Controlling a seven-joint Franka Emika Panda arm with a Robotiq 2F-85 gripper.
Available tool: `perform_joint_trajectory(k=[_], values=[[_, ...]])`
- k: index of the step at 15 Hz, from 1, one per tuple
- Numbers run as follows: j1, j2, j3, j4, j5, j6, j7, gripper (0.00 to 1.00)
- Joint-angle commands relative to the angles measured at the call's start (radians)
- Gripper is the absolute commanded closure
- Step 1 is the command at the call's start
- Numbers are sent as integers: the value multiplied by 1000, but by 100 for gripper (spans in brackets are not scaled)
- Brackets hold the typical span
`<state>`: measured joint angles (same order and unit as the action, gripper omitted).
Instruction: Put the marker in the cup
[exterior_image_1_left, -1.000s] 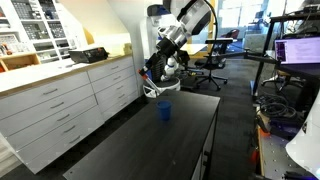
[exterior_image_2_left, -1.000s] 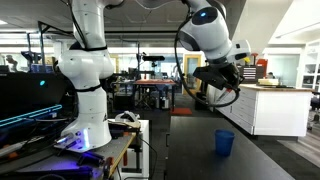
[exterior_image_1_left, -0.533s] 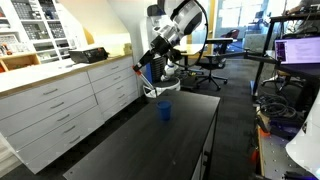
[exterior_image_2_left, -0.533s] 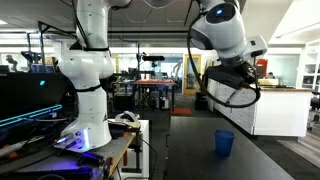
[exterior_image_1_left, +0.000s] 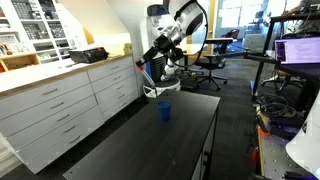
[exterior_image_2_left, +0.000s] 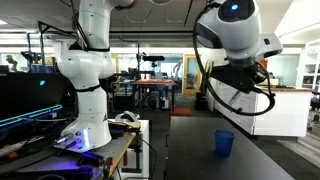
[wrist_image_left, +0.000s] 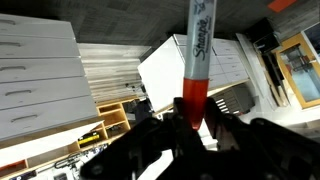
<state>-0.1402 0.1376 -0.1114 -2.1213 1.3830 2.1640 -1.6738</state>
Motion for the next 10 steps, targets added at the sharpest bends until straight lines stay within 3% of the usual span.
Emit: perform_joint_trajectory(k=[1,10], values=[[-29,17,-23,23,19,-109,-34,94],[-49,7,-52,4,11,-208,-52,94]])
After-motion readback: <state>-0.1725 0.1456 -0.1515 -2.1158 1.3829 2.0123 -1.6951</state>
